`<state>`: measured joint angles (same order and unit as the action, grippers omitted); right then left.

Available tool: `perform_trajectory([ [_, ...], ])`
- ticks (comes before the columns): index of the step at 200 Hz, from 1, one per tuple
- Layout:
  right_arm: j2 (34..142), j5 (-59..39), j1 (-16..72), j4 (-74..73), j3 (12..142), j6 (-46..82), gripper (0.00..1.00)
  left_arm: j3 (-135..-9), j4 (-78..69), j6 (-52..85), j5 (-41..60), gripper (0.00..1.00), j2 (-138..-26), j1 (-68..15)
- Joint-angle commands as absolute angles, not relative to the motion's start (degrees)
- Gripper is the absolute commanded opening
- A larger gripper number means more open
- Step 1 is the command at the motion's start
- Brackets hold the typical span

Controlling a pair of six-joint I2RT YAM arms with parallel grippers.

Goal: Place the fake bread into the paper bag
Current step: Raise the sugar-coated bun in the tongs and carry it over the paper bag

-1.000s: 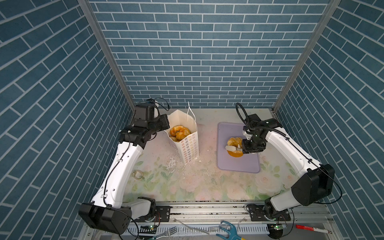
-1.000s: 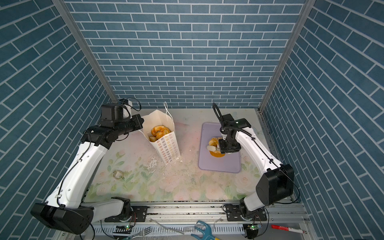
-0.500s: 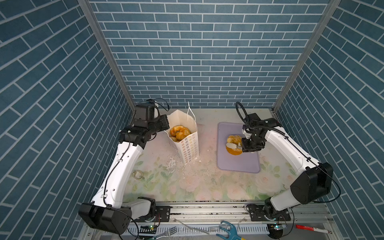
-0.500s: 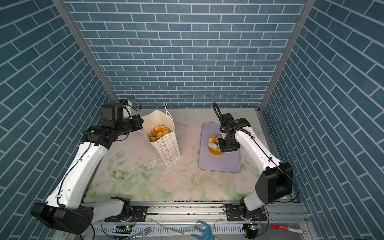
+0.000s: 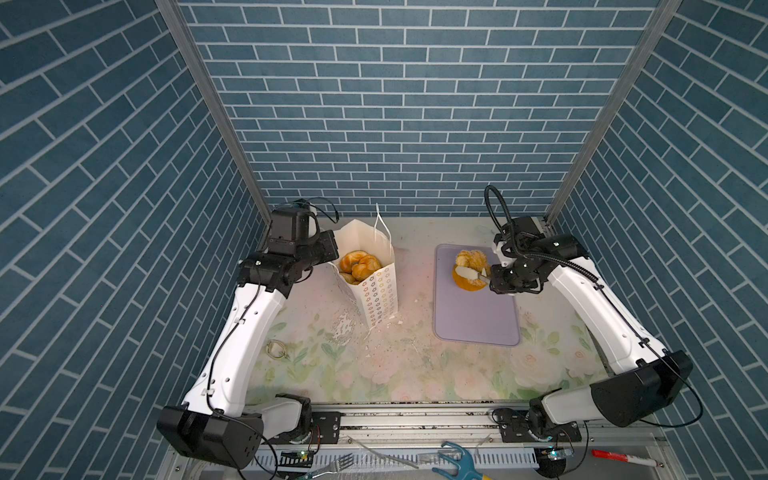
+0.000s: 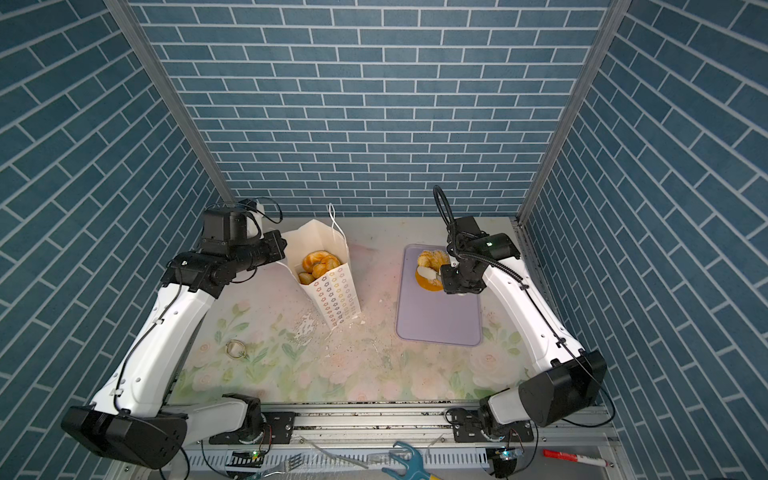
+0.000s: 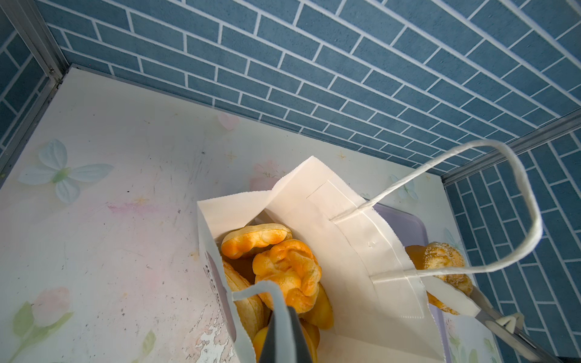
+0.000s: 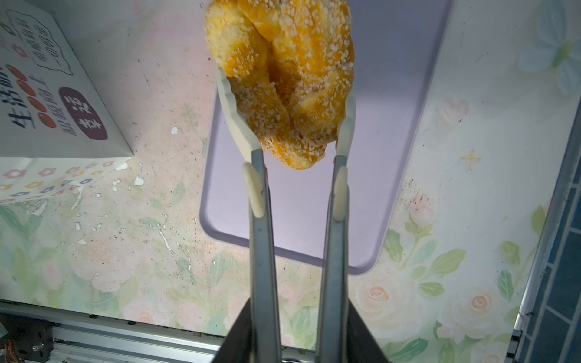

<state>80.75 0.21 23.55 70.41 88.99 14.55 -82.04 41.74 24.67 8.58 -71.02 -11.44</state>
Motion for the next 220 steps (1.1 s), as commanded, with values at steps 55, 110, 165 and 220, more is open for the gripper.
perform_trajectory([
  [55, 76.5, 0.2, 26.5, 65.1, 99.1, 11.2, 0.29, -80.7, 41.3, 25.2, 8.1, 0.0, -69.2, -11.5],
  [110, 81.0, -1.6, 28.4, 63.3, 109.7, 9.2, 0.31, -80.8, 41.7, 24.3, 7.6, 0.0, -69.3, -11.3],
  [165, 86.8, -4.4, 32.1, 58.7, 122.6, 5.3, 0.31, -81.4, 41.9, 24.1, 7.9, 0.0, -70.2, -11.3],
  [220, 92.5, -10.1, 37.1, 56.6, 131.6, 1.1, 0.31, -81.5, 42.2, 24.6, 7.7, 0.0, -70.2, -11.3],
])
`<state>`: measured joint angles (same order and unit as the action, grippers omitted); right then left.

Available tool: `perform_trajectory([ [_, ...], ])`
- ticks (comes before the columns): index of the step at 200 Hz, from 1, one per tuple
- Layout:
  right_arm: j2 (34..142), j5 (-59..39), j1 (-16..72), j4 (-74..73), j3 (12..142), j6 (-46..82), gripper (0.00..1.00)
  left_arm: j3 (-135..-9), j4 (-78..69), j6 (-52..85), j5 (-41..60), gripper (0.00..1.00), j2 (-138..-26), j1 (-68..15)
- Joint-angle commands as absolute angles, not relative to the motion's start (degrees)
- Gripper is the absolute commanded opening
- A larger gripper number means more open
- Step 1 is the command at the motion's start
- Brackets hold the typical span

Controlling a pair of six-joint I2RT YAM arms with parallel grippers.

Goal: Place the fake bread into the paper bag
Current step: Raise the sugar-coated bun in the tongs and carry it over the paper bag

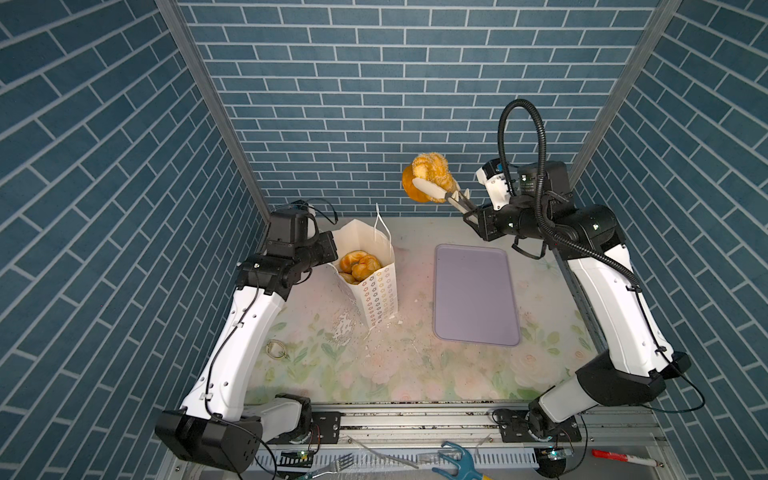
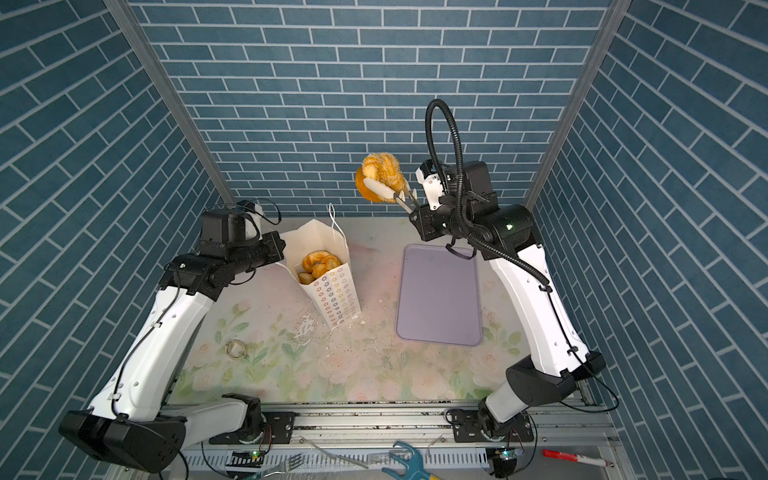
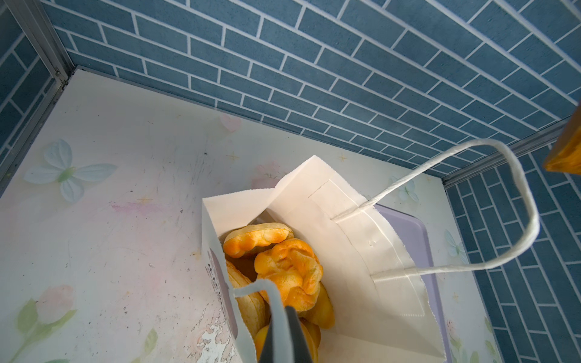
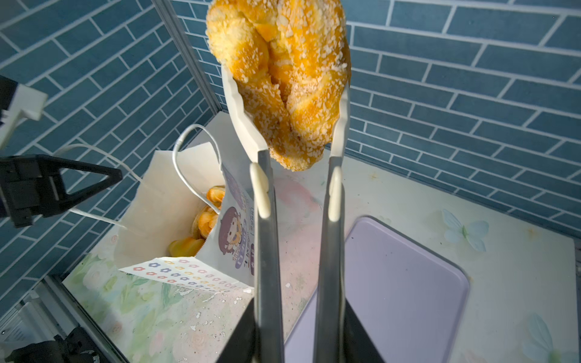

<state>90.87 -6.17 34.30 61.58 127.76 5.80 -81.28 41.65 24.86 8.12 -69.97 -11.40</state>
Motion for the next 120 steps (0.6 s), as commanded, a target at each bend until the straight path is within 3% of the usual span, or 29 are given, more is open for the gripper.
perform_trajectory([
  [1, 92.6, -10.2, 37.3, 56.6, 131.8, 0.9, 0.31, -81.5, 42.2, 24.6, 7.7, 0.0, -70.2, -11.4],
  [58, 94.6, -14.0, 44.0, 57.2, 132.3, -2.9, 0.31, -81.9, 42.1, 25.0, 7.6, 0.0, -70.3, -11.4],
  [120, 93.7, -12.8, 49.1, 61.8, 122.9, -1.7, 0.32, -82.2, 42.3, 24.9, 8.0, 0.0, -70.7, -11.4],
])
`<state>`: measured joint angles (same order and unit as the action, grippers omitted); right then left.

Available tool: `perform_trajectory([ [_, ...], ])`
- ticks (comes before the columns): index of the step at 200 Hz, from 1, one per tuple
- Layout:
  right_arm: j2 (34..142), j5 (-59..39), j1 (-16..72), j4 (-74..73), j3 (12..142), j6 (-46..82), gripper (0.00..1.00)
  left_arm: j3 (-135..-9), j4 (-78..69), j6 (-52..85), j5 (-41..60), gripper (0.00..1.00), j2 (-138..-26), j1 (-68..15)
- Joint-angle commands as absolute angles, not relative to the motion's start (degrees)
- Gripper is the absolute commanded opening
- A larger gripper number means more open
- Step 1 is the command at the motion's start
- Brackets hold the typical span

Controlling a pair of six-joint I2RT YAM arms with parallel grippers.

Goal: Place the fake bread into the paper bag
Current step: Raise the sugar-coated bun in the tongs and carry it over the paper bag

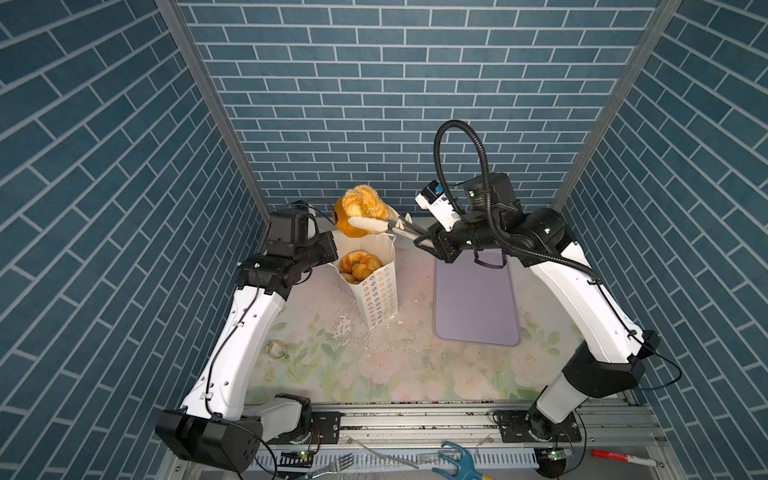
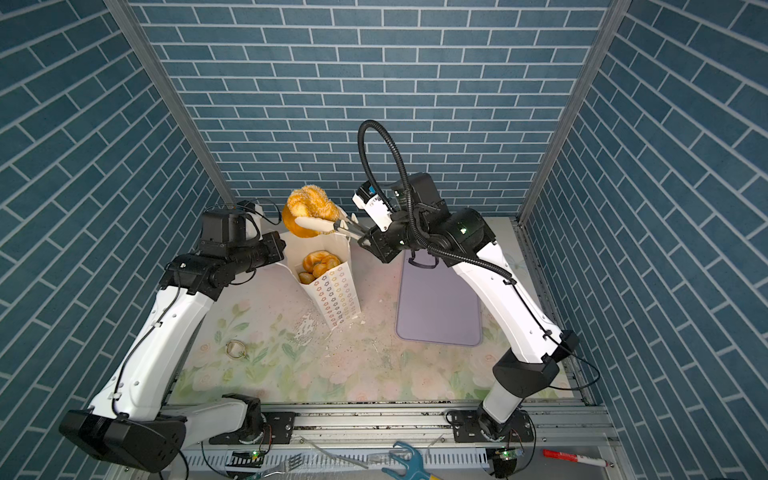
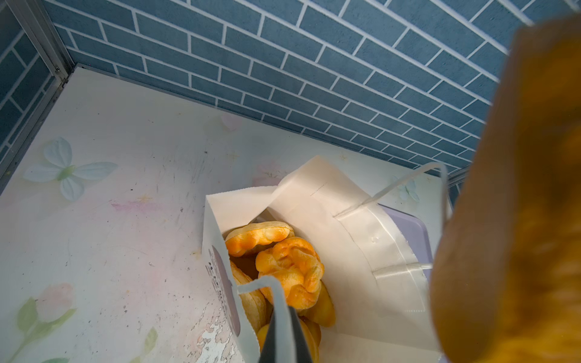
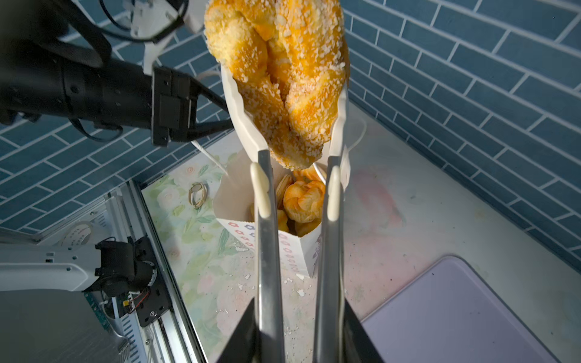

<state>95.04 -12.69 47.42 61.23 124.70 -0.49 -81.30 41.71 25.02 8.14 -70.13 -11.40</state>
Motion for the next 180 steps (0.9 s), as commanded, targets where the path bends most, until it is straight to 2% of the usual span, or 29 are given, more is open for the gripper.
perform_trajectory([
  [1, 93.7, -12.8, 49.1, 61.9, 122.8, -1.7, 0.32, -82.2, 42.3, 24.9, 8.0, 0.0, -70.7, -11.4],
  [34, 93.2, -9.7, 50.4, 63.3, 119.5, -1.6, 0.34, -81.8, 42.2, 24.9, 8.2, 0.0, -70.4, -11.4],
  [68, 94.6, -6.2, 51.4, 65.2, 120.1, -2.2, 0.45, -81.7, 42.3, 24.7, 8.2, 0.0, -70.2, -11.4],
  [104, 94.0, -2.5, 52.0, 64.2, 122.4, -2.9, 0.51, -81.7, 42.2, 24.6, 8.2, 0.0, -70.1, -11.4],
  [180, 93.2, -1.6, 52.1, 61.6, 124.9, -3.5, 0.53, -81.7, 42.1, 24.6, 8.2, 0.0, -69.9, -11.4],
])
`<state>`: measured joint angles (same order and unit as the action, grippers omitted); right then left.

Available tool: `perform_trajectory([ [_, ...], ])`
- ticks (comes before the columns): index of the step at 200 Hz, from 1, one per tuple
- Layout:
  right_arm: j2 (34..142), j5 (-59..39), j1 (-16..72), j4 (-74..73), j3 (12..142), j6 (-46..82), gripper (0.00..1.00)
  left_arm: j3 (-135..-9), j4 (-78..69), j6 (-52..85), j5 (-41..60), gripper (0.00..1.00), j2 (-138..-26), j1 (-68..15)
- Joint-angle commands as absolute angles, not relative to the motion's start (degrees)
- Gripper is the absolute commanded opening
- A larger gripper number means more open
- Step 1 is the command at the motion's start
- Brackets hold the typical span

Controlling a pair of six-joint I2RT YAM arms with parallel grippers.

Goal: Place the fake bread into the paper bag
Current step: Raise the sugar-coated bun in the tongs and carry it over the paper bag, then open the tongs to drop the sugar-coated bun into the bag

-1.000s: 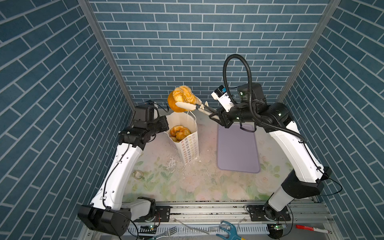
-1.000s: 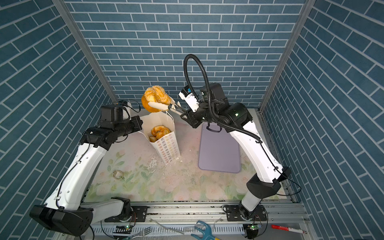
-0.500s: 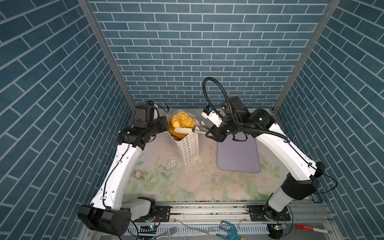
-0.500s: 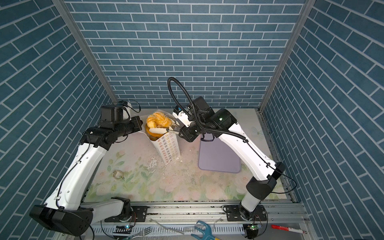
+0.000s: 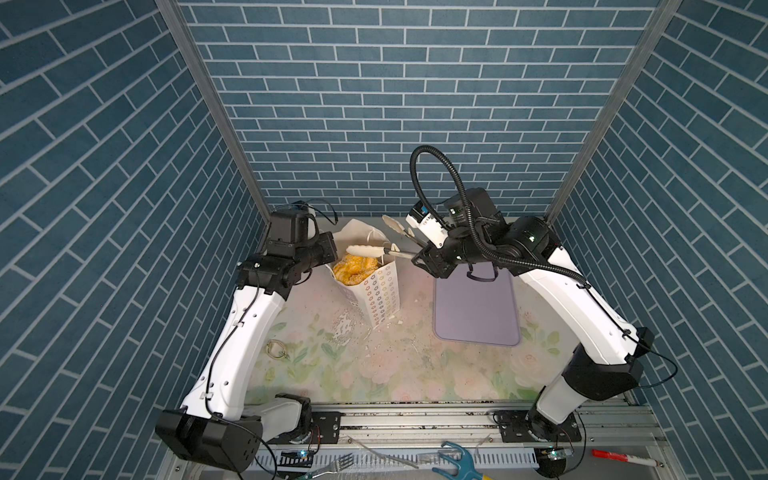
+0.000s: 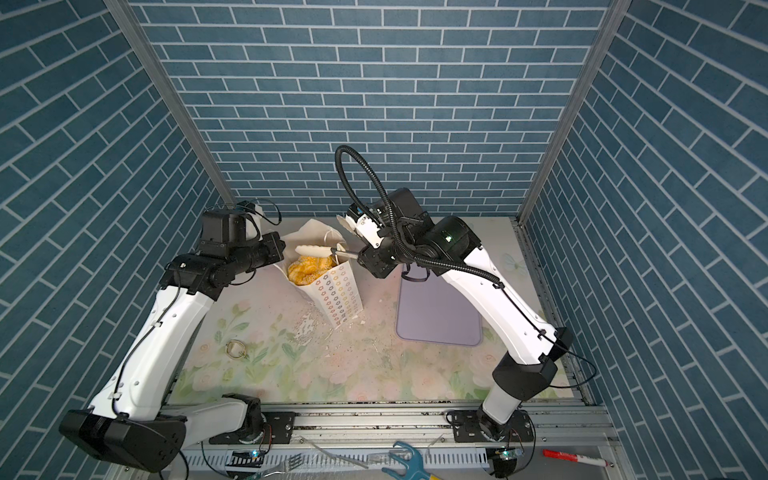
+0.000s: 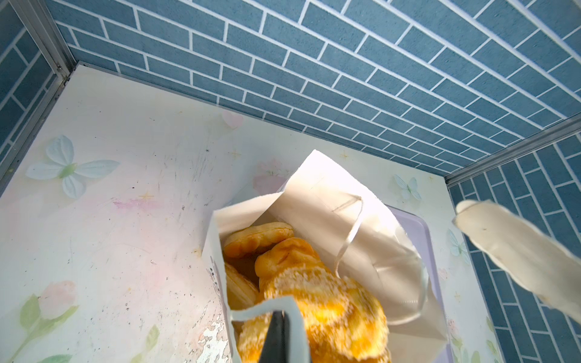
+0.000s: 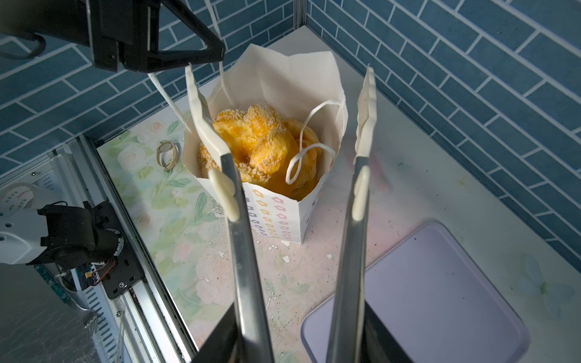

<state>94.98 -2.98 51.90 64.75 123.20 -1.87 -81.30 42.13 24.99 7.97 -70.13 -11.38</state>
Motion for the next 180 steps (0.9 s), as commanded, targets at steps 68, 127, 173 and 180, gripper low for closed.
perform_trajectory([
  [68, 93.9, 10.7, 51.3, 65.4, 127.0, -4.7, 0.46, -82.7, 42.8, 23.8, 8.0, 0.0, -70.0, -11.4],
  [127, 87.9, 13.2, 51.0, 67.3, 116.3, -7.6, 0.47, -82.8, 42.8, 23.7, 8.3, 0.0, -70.0, -11.4],
  [173, 87.8, 15.4, 50.9, 69.6, 115.8, -8.6, 0.47, -83.0, 42.9, 23.8, 8.4, 0.0, -69.9, -11.4],
  [180, 87.7, 15.2, 50.9, 69.7, 115.6, -8.7, 0.47, -83.0, 42.9, 23.8, 8.4, 0.0, -69.9, -11.4],
])
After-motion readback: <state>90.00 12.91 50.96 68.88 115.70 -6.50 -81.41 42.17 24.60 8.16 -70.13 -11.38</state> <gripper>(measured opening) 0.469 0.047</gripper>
